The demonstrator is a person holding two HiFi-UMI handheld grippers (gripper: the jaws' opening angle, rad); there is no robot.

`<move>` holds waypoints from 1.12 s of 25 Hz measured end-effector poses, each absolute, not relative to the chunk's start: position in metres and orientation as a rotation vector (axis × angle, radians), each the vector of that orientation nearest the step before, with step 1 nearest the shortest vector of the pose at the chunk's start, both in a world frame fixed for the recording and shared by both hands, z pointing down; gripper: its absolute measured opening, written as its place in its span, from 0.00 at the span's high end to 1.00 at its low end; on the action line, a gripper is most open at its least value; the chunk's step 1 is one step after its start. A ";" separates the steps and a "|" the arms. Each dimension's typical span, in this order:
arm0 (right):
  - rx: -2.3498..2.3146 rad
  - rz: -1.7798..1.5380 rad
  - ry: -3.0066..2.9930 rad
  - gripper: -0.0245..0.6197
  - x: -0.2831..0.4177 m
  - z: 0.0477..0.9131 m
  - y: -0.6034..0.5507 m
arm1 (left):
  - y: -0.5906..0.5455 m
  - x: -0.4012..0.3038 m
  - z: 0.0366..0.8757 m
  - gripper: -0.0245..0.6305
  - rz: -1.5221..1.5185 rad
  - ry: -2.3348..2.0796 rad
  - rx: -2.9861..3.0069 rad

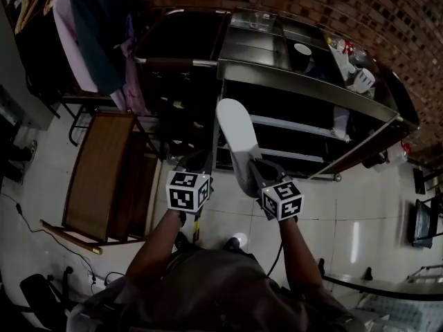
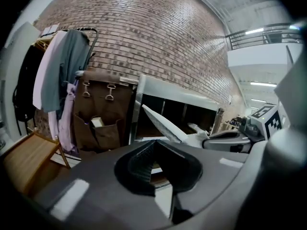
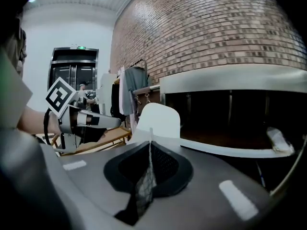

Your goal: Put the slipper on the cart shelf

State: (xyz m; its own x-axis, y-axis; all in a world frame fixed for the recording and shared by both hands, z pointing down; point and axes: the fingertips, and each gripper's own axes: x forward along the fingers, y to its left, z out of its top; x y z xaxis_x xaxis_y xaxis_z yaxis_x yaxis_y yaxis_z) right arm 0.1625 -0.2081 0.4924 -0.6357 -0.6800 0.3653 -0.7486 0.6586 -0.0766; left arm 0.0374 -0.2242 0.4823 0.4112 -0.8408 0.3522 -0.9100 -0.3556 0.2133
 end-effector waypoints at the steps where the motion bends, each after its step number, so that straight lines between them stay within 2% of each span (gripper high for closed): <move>1: 1.162 0.328 -2.566 0.95 0.184 0.494 -0.208 | -0.225 0.057 0.483 0.95 0.264 -1.492 2.309; 7: 1.327 0.390 -2.511 0.95 0.291 0.501 -0.208 | -0.227 0.150 0.482 0.95 0.331 -1.399 2.382; 13: 1.504 0.474 -2.436 0.95 0.357 0.508 -0.217 | -0.236 0.207 0.491 0.95 0.387 -1.274 2.436; 28: 1.718 0.518 -2.176 0.95 0.443 0.528 -0.334 | -0.361 0.293 0.513 0.95 0.361 -0.990 2.540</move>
State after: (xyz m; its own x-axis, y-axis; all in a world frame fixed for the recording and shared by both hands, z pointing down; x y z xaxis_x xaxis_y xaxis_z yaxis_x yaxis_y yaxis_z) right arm 0.4429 -0.3338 0.5283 -0.2258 -0.8581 0.4611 -0.9738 0.2111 -0.0839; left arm 0.2929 -0.3610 0.5131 0.7172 -0.5899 0.3711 -0.6903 -0.6746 0.2617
